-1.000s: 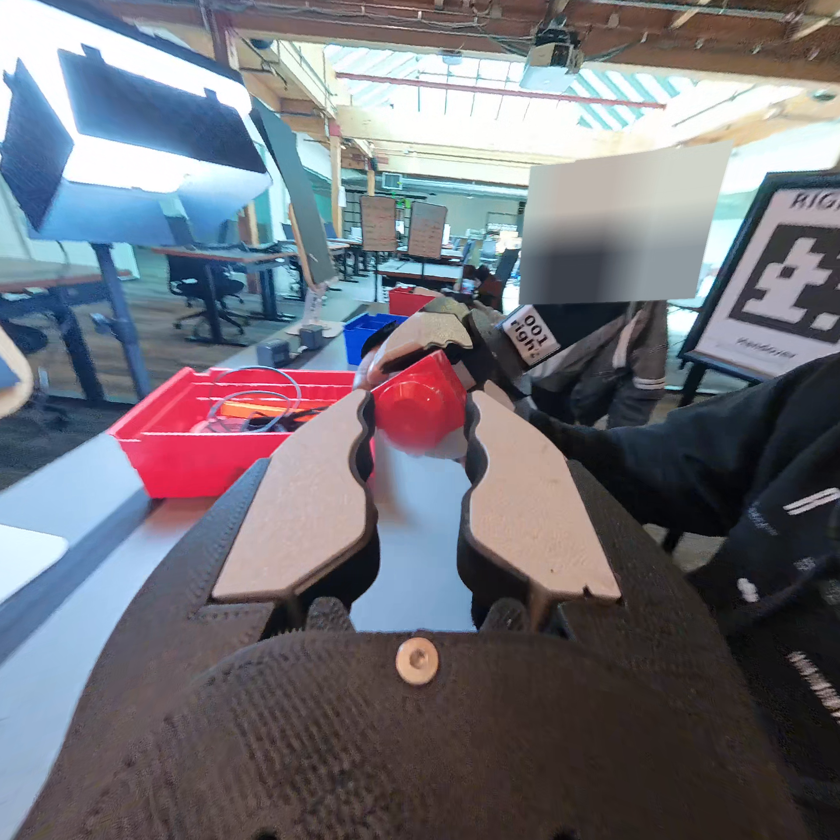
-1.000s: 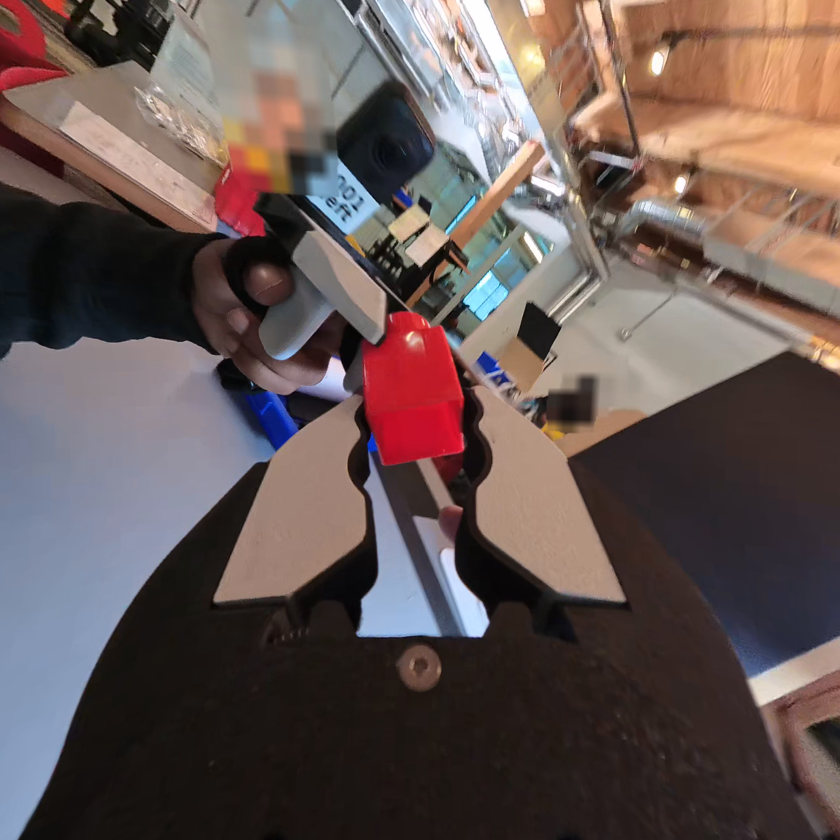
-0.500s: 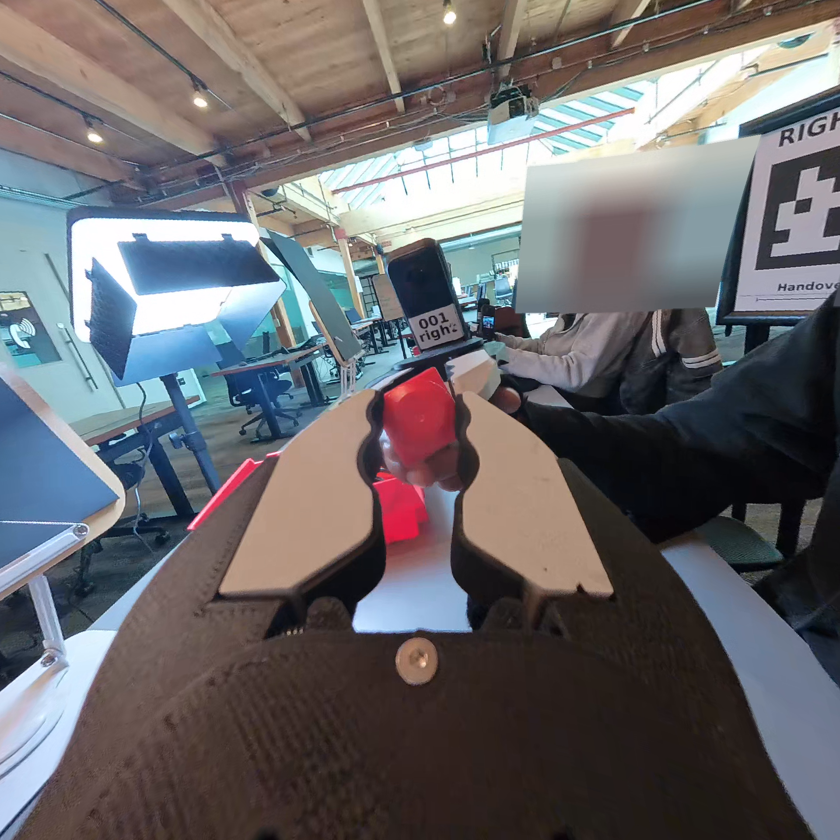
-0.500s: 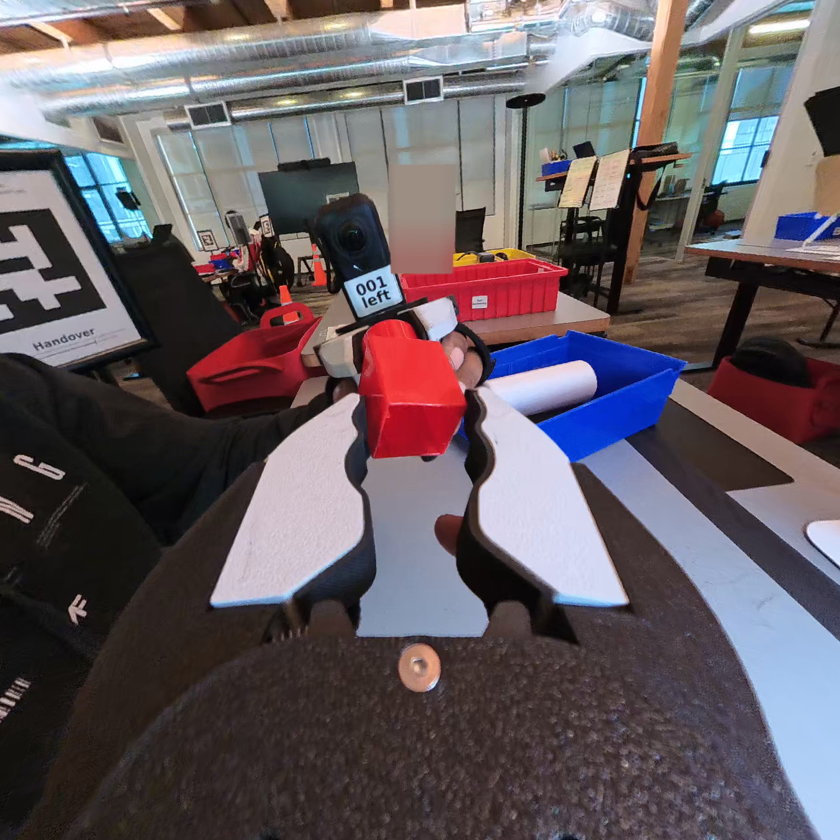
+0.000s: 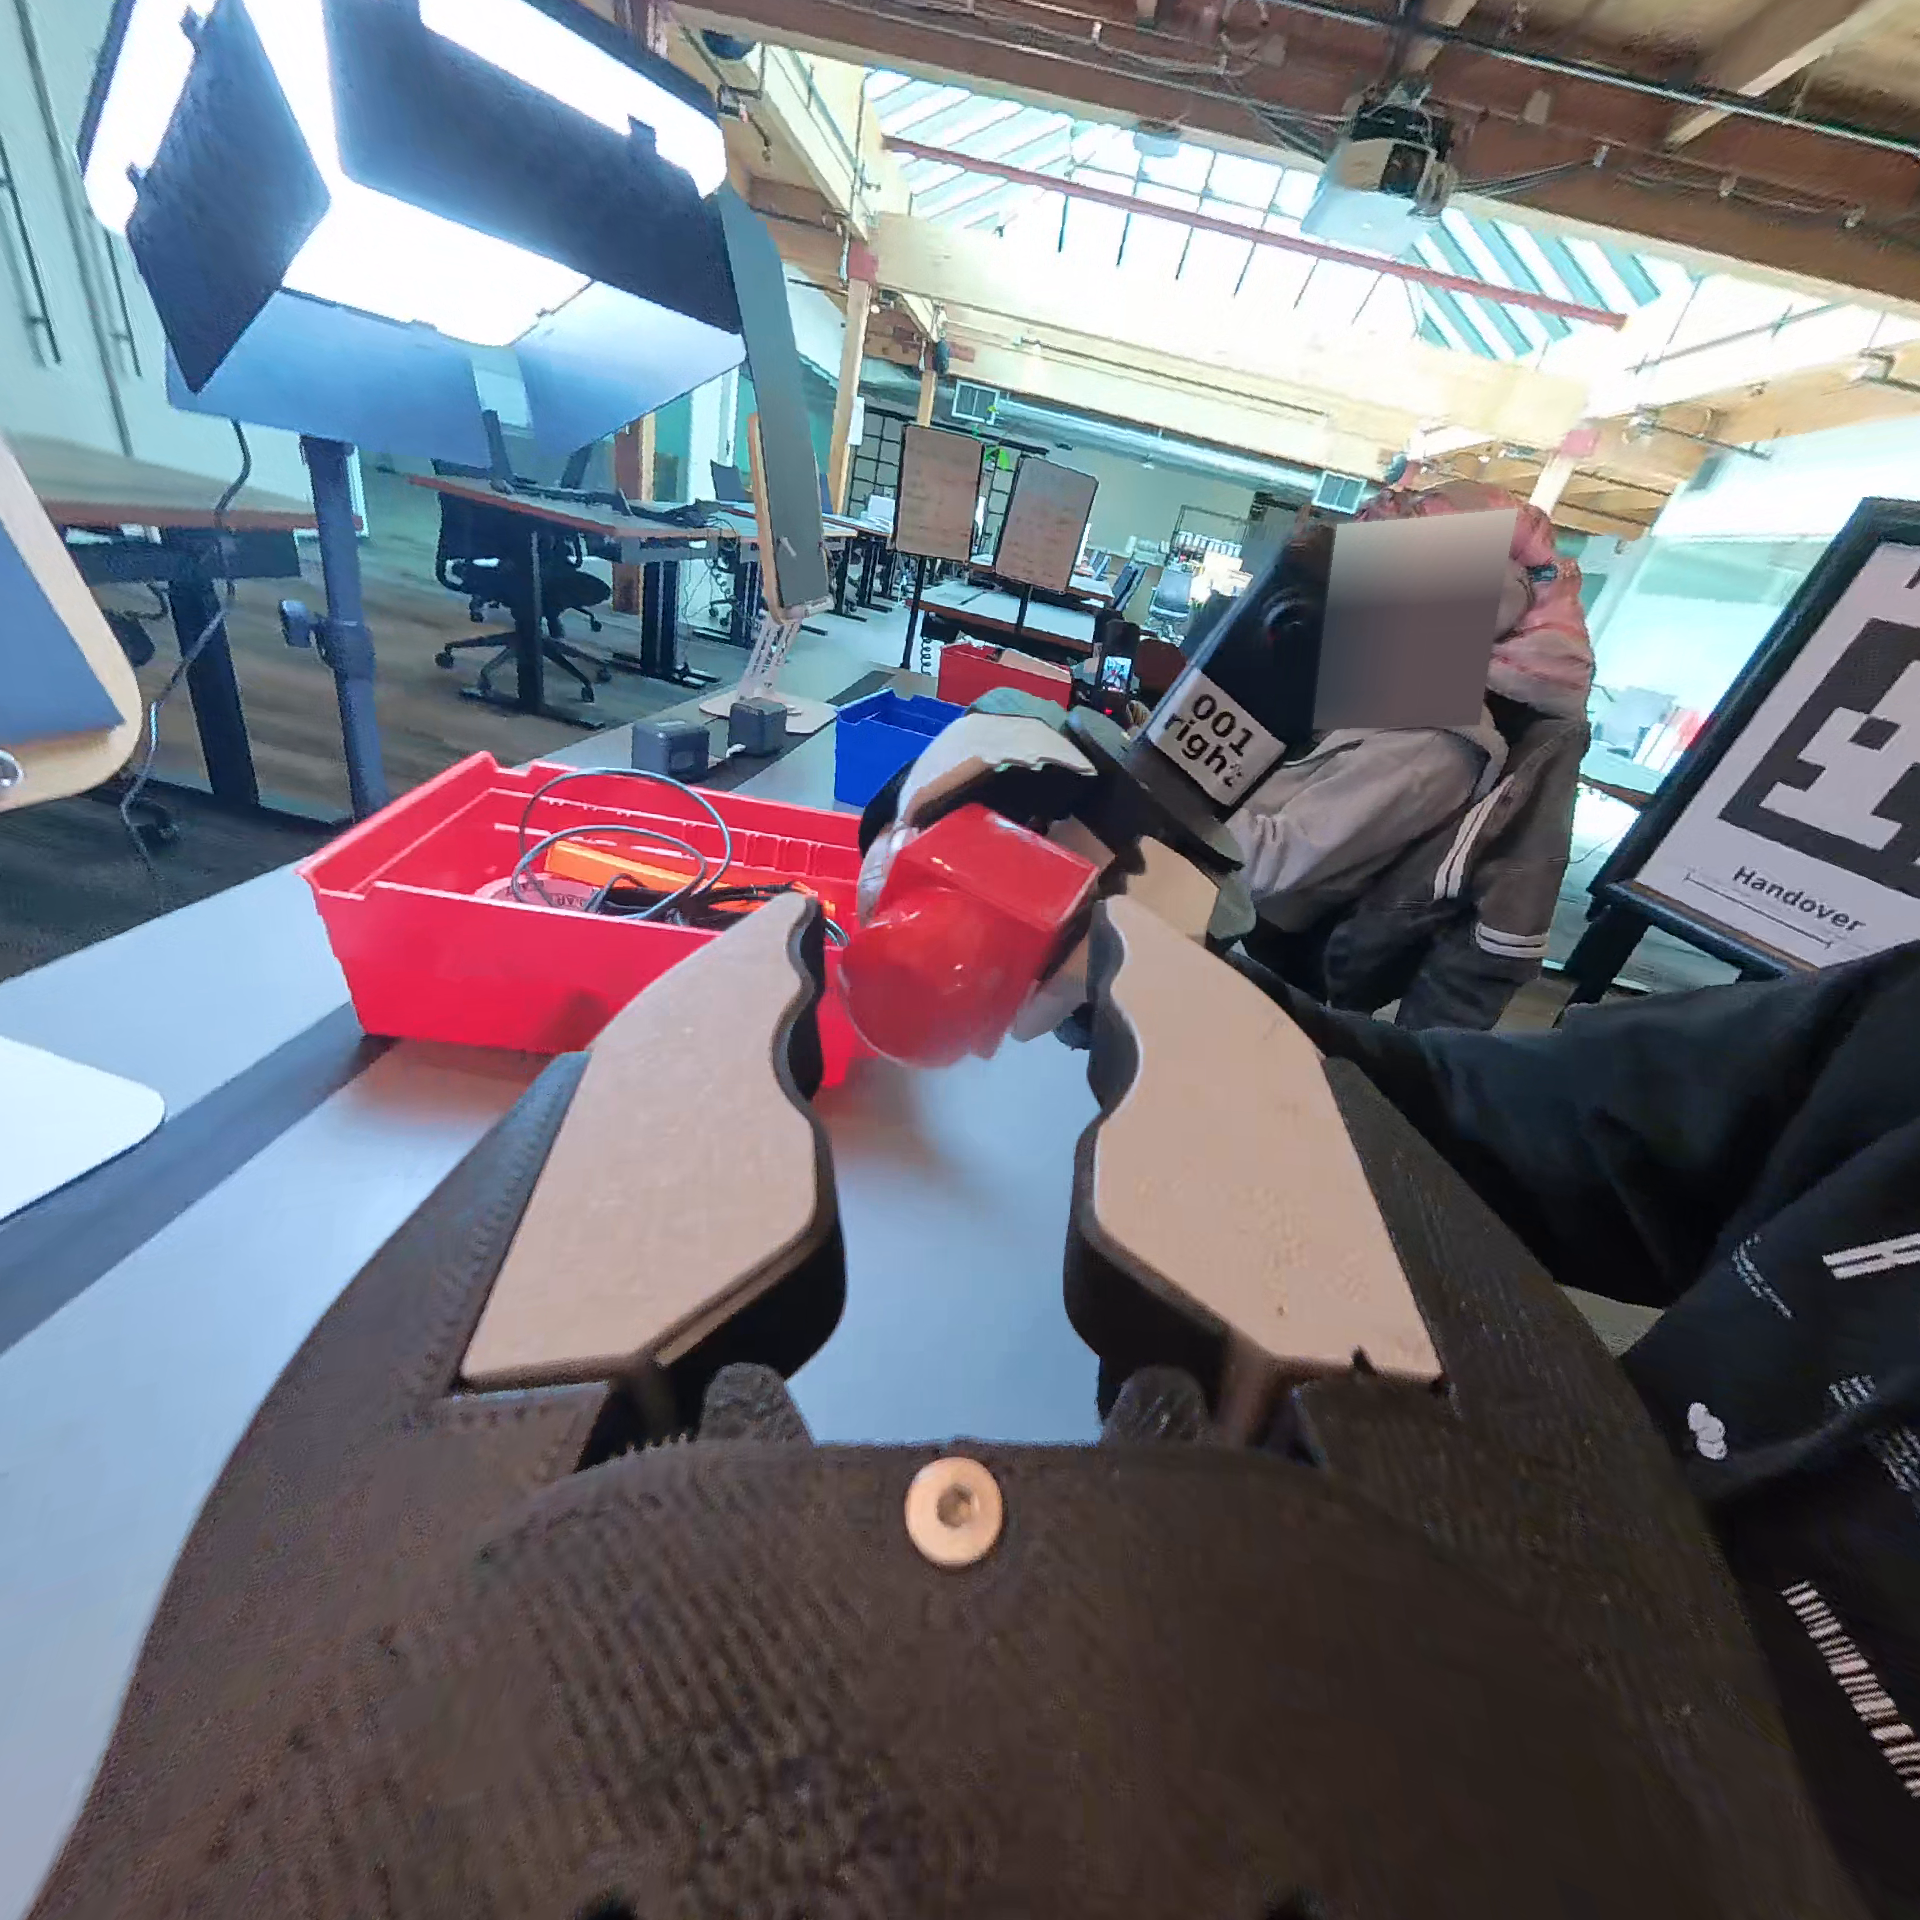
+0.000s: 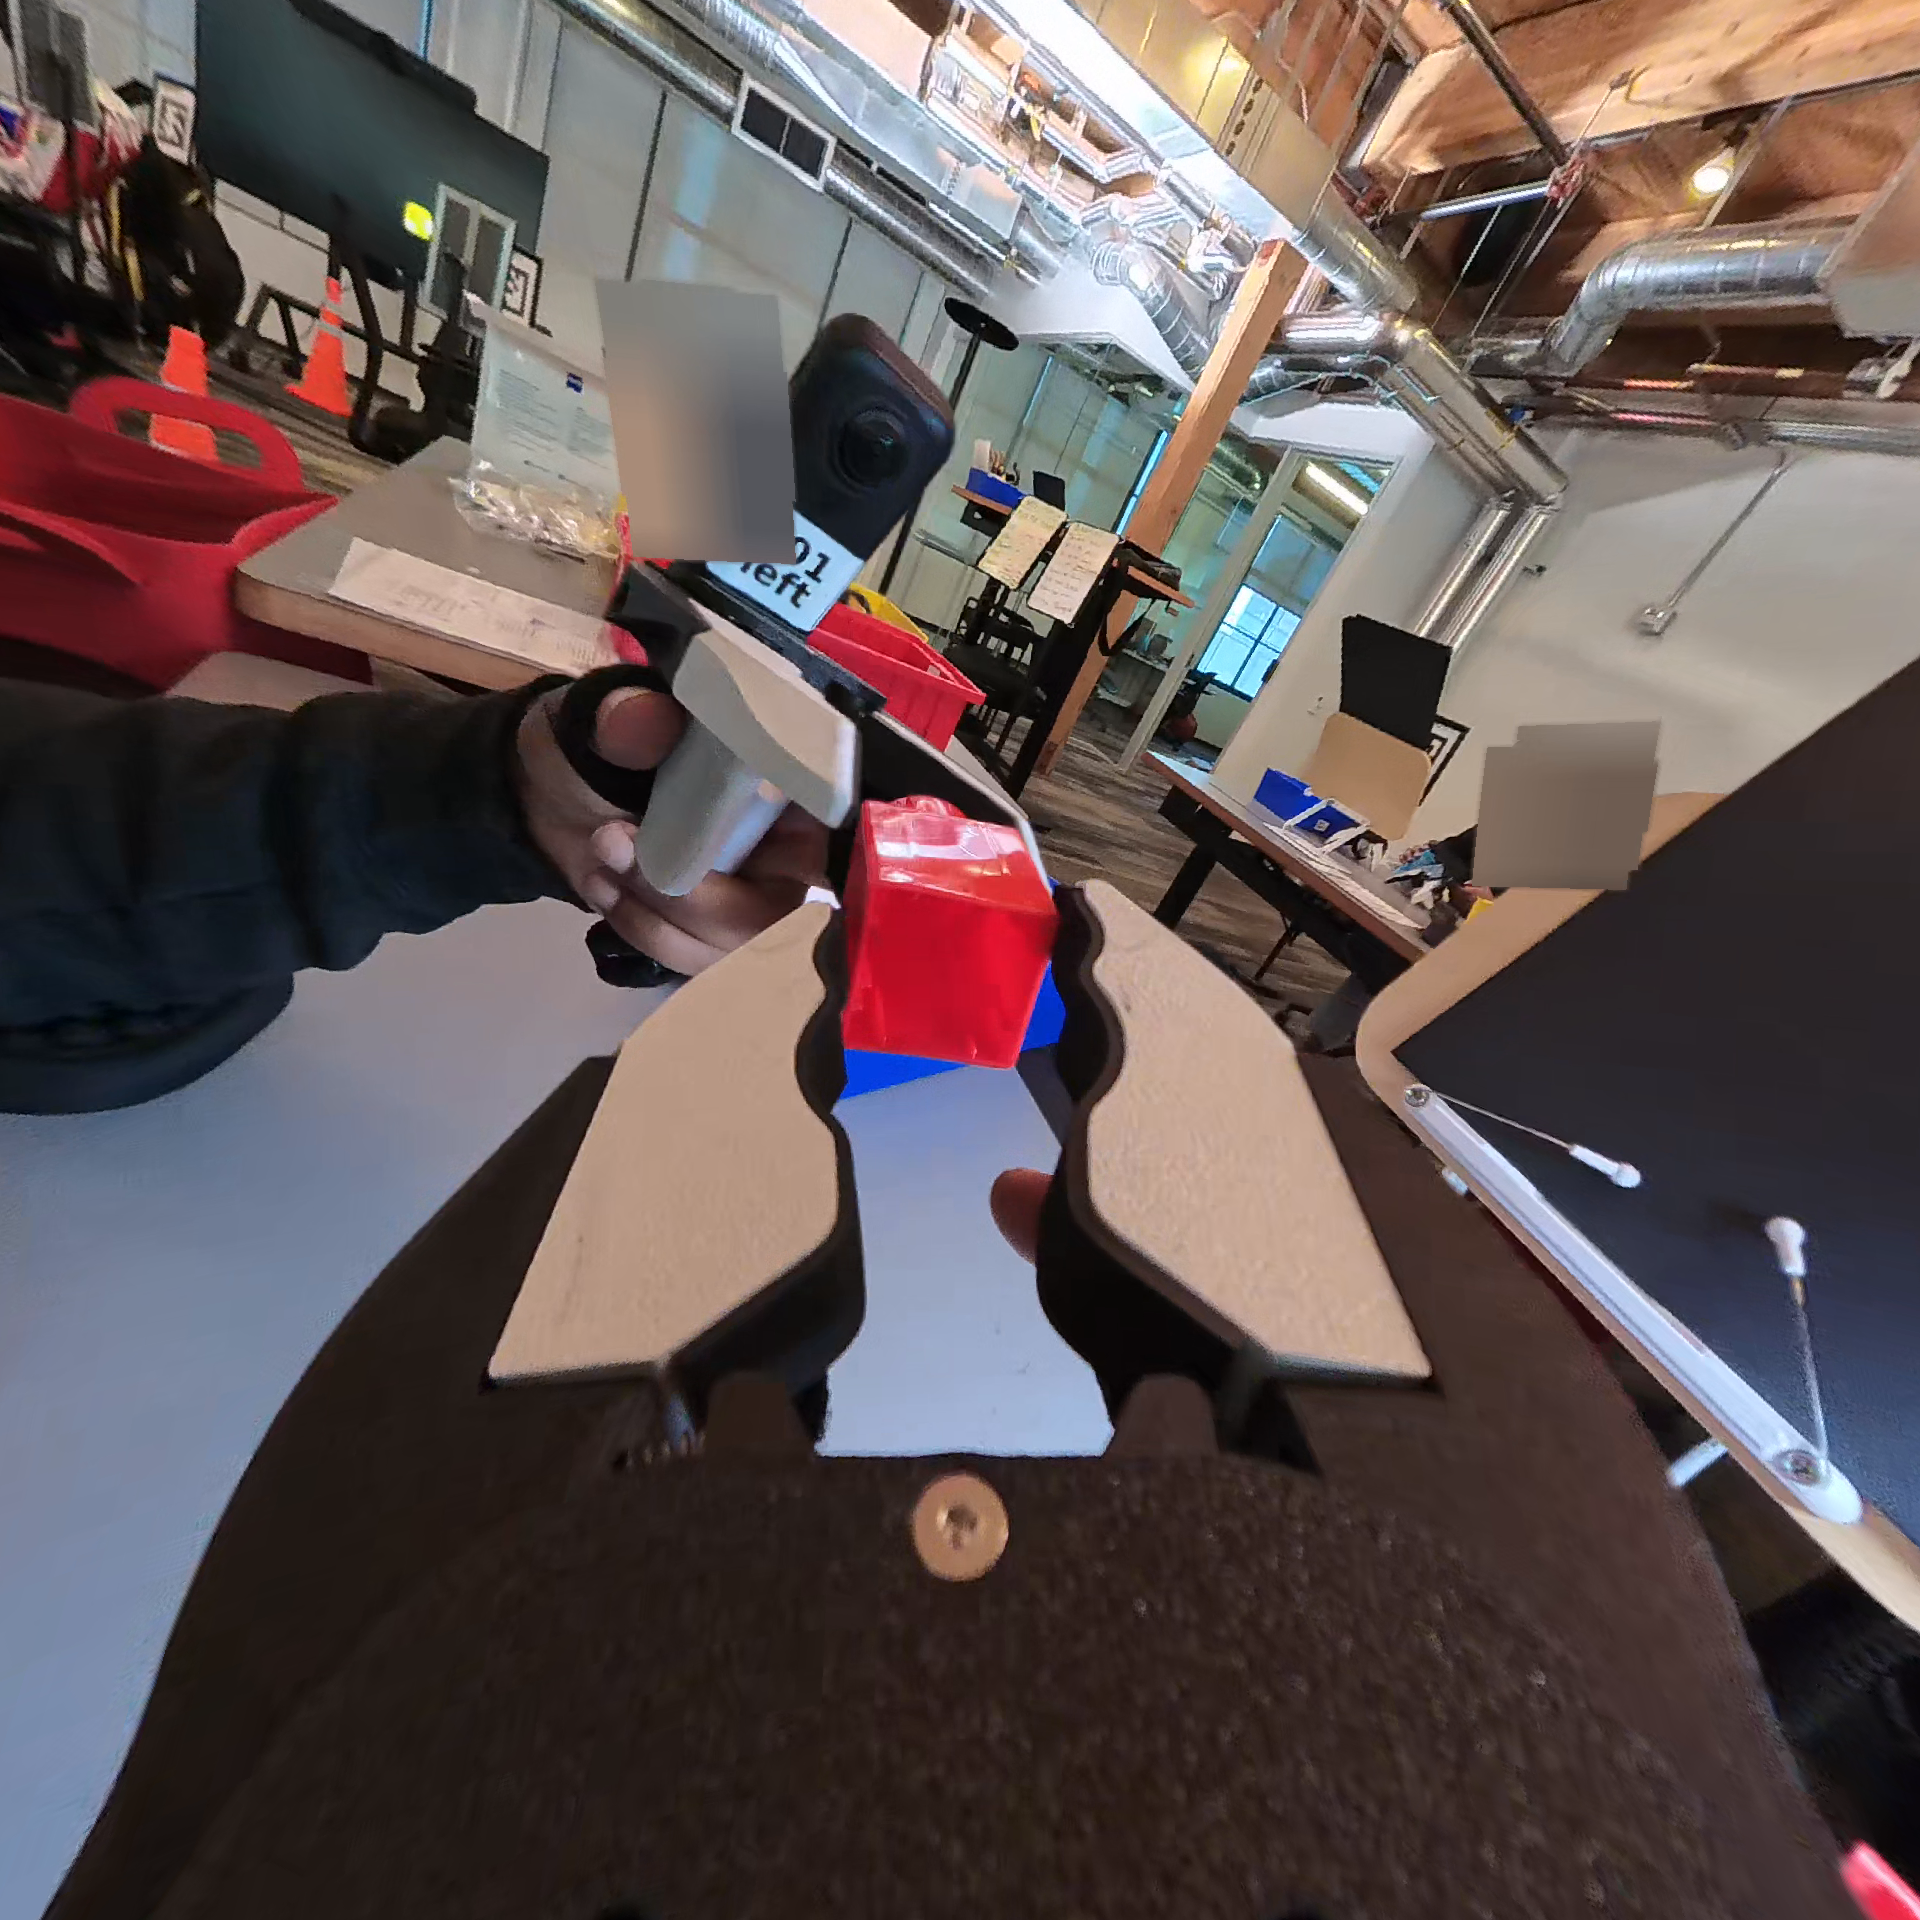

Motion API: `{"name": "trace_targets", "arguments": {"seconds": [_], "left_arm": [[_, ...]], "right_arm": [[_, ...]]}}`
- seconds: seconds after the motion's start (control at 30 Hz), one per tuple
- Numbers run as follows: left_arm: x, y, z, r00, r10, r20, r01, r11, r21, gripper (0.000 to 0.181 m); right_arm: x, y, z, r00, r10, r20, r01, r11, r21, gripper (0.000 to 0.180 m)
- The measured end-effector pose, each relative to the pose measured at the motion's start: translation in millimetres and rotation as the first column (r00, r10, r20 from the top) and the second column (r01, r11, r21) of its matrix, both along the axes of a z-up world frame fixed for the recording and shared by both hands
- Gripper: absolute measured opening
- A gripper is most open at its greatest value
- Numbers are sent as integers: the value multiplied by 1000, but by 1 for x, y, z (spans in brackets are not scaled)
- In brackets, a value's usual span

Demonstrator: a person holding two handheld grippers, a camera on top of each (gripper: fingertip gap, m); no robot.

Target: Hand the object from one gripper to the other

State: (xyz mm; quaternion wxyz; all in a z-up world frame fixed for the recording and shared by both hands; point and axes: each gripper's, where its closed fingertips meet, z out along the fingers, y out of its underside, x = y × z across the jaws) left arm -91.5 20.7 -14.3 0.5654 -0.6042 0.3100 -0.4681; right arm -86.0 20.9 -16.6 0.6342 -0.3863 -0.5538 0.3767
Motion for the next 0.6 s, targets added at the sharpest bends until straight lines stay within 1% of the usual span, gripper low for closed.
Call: {"name": "trace_targets", "arguments": {"seconds": [0.13,0.23,0.47,0.6], "left_arm": [[3,-1,-3,1000,-8,-16,7,1000,-28,47],[3,-2,-3,999,-3,-33,3,1000,-14,46],[0,-3,0,998,26,-56,-19,994,111,42],[-4,-6,6,998,46,-48,-35,978,208,40]], "right_arm": [[-1,-2,0,1000,-24,4,23,998,59,38],[-1,-2,-1,1000,-10,3,10,999,46,38],[-1,0,-1,1000,-12,8,12,1000,5,39],[0,1,2,1000,15,-8,-15,997,-81,37]]}}
